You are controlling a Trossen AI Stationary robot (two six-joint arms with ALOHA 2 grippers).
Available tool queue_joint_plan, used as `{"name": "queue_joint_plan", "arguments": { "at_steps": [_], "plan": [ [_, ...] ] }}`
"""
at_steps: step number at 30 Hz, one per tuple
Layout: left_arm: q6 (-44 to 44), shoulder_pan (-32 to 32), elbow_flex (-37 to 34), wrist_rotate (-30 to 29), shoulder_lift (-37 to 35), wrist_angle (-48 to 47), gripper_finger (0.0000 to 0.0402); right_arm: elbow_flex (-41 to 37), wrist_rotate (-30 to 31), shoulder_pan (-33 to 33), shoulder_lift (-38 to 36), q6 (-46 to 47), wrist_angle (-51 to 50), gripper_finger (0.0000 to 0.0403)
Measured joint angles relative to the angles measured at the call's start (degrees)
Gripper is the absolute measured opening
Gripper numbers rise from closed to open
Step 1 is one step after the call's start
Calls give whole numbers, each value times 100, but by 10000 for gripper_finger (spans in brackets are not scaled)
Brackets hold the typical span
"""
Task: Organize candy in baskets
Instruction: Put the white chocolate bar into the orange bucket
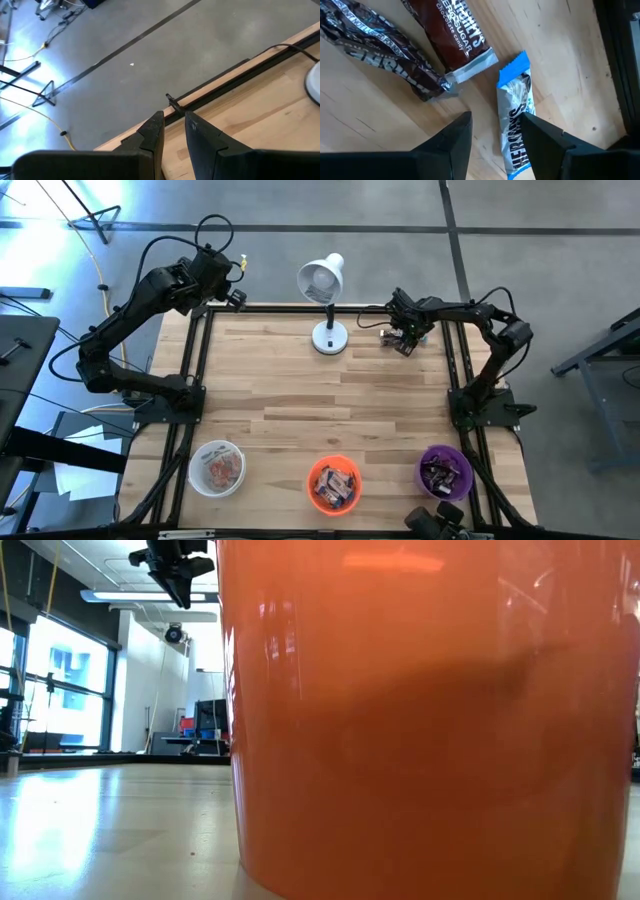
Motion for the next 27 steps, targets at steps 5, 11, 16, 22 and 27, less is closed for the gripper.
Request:
{"name": "queue_joint_plan", "arguments": {
  "at_steps": [5,11,16,22,27],
  "plan": [
    [-2,-2,0,73,0,0,64,0,28,1,30,-2,57,155],
    [-30,-2,0,73,0,0,64,2,171,0,77,51,176,82],
    [-94,-2,0,162,0,-4,64,9,182,0,100,197,160,10],
    [-96,-2,0,197,0,-7,64,4,159,0,105,489,83,5],
    [-96,-2,0,197,0,-9,64,78,121,2,114,728,-112,3]
  ]
}}
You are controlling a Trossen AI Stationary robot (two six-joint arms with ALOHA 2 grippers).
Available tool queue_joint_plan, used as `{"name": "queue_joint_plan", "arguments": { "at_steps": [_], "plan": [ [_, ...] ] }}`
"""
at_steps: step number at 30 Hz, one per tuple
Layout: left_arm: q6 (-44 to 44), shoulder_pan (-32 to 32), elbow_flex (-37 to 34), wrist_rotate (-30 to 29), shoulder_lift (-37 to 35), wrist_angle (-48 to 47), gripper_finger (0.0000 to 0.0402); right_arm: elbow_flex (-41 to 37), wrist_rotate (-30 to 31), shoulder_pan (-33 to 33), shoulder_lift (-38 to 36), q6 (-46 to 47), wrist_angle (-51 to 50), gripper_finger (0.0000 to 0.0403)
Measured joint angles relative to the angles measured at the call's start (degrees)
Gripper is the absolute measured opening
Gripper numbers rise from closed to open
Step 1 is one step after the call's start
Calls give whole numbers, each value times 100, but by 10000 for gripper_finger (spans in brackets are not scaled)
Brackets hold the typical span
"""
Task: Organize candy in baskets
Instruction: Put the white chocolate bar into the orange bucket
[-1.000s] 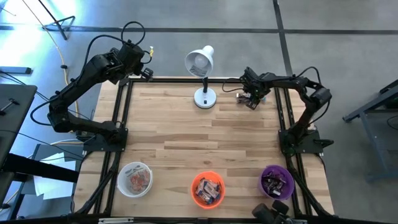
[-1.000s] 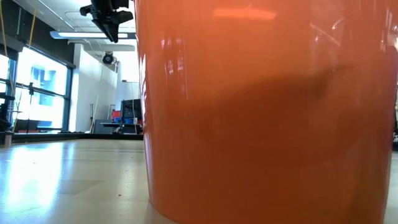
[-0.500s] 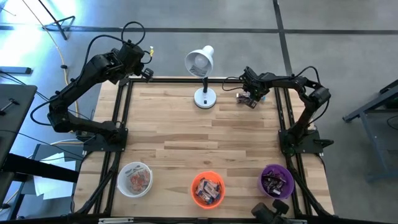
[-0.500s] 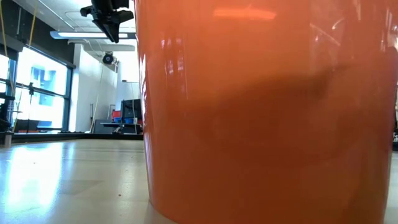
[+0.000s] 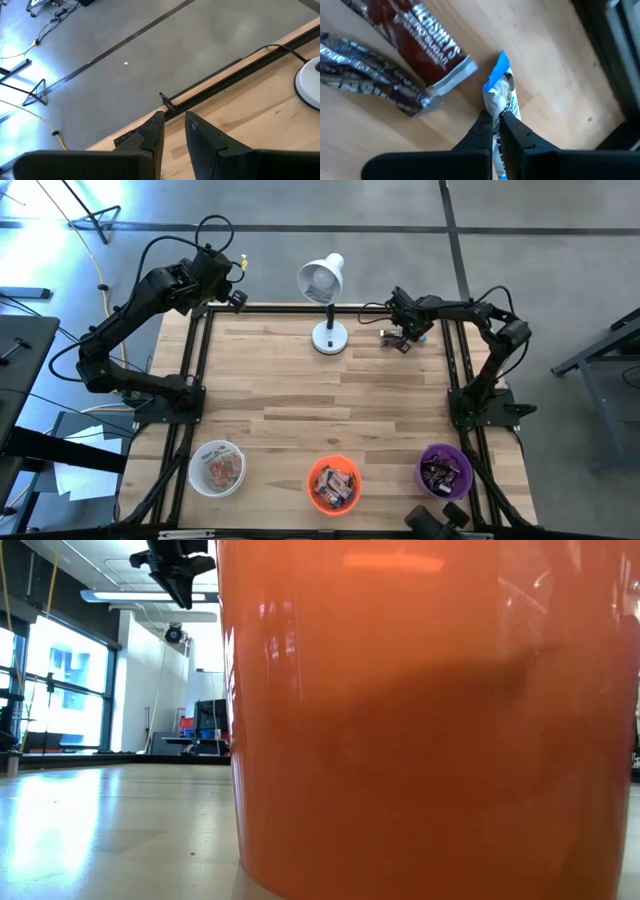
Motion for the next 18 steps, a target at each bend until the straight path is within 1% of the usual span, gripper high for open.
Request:
{"name": "queue_joint_plan", "arguments": {
  "at_steps": [7,10,15,18],
  "plan": [
    [0,0,0,0,0,-2,64,325,-231,-24,30,377,-637,1],
    [0,0,0,0,0,-6,64,492,-510,-22,30,539,-837,0],
    [2,0,0,0,0,-15,64,745,-1140,81,30,1001,-1376,0],
    [48,0,0,0,0,-15,64,880,-1320,247,28,1145,-1692,0]
  ]
}}
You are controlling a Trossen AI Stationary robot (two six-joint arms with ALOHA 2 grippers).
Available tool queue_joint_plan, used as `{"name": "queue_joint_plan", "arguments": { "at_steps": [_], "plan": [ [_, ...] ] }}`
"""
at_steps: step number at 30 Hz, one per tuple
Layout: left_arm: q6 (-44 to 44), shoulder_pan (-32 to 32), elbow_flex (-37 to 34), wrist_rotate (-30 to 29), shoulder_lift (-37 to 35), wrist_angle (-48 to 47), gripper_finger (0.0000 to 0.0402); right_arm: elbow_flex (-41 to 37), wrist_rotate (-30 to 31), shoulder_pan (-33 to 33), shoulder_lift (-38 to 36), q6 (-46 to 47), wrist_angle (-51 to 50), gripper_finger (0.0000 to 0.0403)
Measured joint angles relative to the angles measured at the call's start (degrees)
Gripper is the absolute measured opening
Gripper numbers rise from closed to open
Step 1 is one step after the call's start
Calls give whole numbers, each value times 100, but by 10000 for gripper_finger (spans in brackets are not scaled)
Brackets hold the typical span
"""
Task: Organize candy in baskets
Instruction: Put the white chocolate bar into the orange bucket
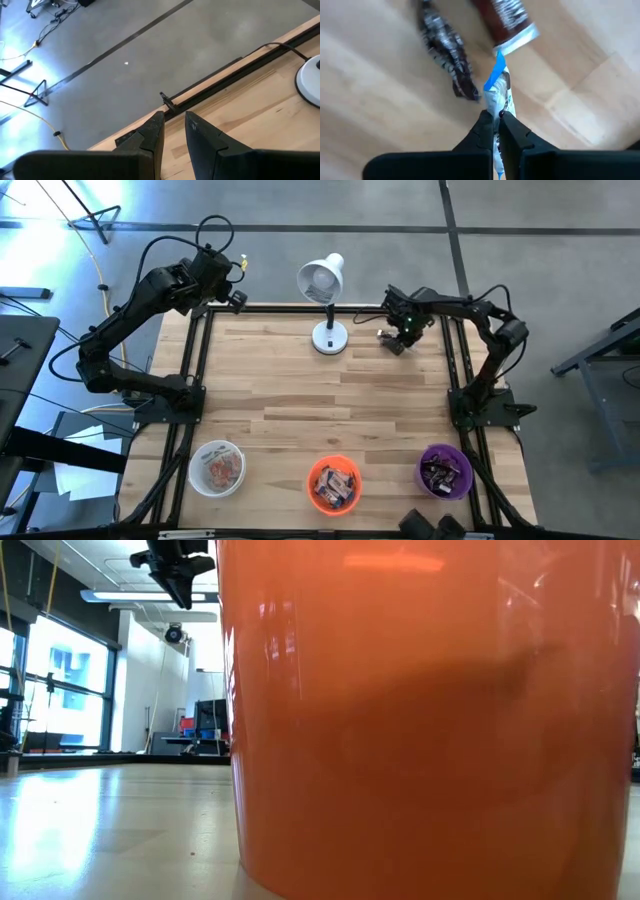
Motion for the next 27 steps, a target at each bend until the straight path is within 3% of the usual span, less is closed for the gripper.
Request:
{"name": "queue_joint_plan", "arguments": {
  "at_steps": [6,14,21,27],
  "plan": [
    [363,0,0,0,0,2,64,328,-49,580,-49,421,-877,0],
    [757,1,0,0,0,4,64,765,-348,1927,-659,1541,-1655,0],
    [709,0,0,0,0,4,64,1183,-747,3471,-1274,3388,-1318,0],
    [565,2,0,305,0,11,64,1523,-217,5141,-1318,4570,-249,0]
  ]
}}
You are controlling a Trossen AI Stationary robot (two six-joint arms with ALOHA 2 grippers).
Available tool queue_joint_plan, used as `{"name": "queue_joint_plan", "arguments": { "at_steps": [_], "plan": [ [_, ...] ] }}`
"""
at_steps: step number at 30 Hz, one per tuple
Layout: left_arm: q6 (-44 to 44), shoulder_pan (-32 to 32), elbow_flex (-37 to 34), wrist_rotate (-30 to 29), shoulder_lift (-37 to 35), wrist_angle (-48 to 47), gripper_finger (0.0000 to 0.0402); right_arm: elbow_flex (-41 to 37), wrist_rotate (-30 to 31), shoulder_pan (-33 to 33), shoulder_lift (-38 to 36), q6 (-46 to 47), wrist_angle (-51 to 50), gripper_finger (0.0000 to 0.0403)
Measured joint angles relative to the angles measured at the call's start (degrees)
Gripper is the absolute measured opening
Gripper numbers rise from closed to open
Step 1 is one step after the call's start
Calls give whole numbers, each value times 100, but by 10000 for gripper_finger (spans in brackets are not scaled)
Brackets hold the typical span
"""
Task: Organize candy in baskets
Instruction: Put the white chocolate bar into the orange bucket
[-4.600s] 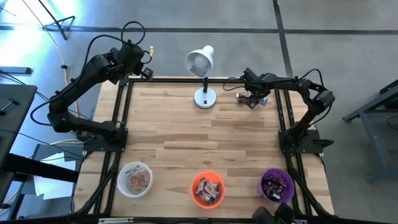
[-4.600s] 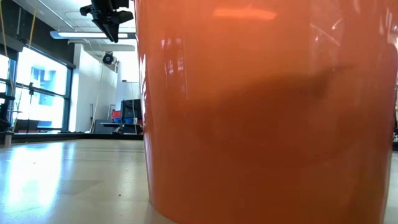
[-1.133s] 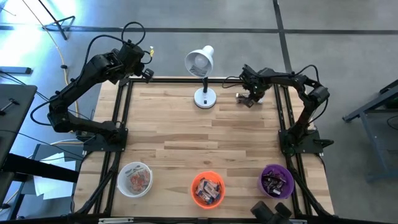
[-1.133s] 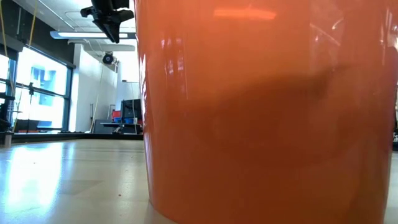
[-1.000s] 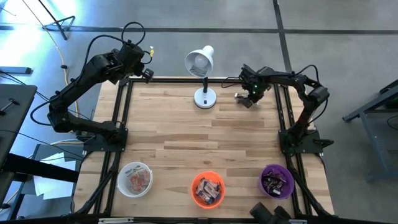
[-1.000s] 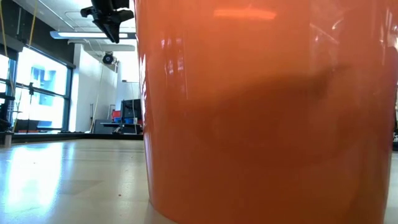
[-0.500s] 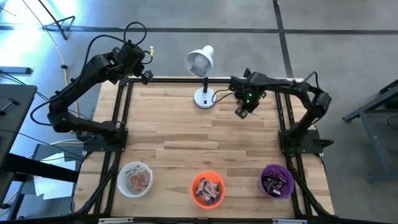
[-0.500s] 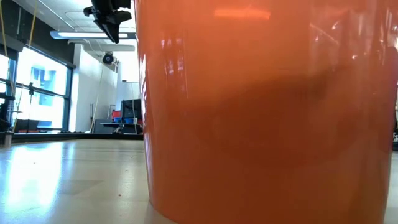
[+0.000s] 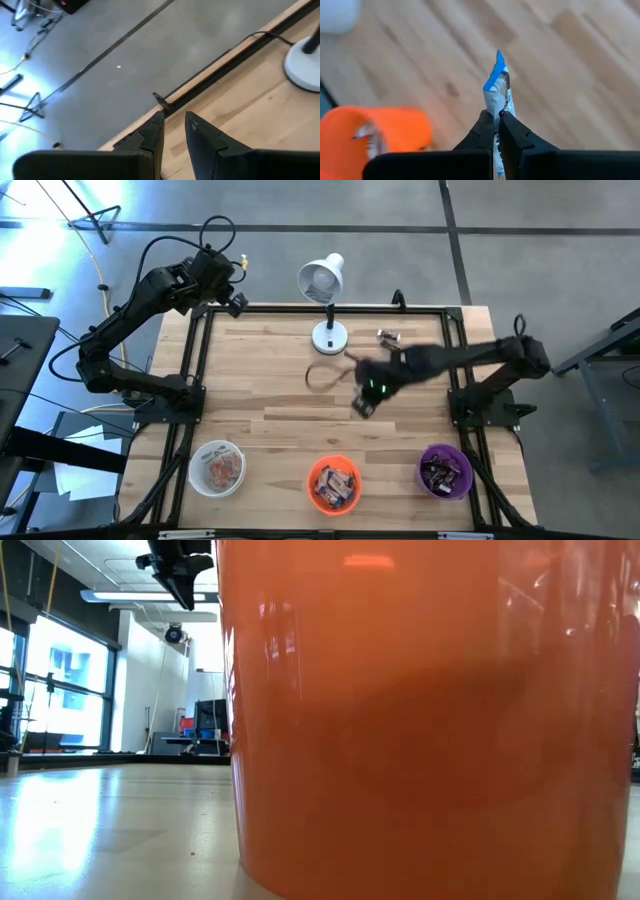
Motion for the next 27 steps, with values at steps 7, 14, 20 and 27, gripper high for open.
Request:
{"name": "queue_joint_plan", "arguments": {
  "at_steps": [7,14,20,27],
  "plan": [
    [-3,0,0,569,0,33,64,271,918,1625,293,1480,430,0],
    [-6,-2,0,1111,0,29,64,538,1116,2469,1035,2363,1244,0],
    [-6,0,0,1219,0,25,64,759,954,2761,1464,2537,1873,0],
    [-122,-2,0,1220,0,-113,64,872,851,2974,1681,2742,2417,4]
  ]
}}
